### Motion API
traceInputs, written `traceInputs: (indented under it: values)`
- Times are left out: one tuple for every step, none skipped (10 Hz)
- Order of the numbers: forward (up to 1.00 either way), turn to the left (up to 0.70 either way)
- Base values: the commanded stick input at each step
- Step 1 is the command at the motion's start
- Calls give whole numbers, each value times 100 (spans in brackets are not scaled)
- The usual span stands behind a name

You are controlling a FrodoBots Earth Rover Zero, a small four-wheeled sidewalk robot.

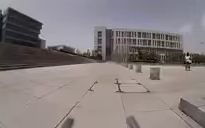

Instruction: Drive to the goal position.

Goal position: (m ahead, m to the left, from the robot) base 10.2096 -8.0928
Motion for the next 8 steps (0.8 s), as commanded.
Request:
traceInputs:
  values:
    - [70, 0]
    - [70, 0]
    - [70, 0]
    - [70, 0]
    - [70, 0]
    - [70, 0]
    - [70, 0]
    - [70, 0]
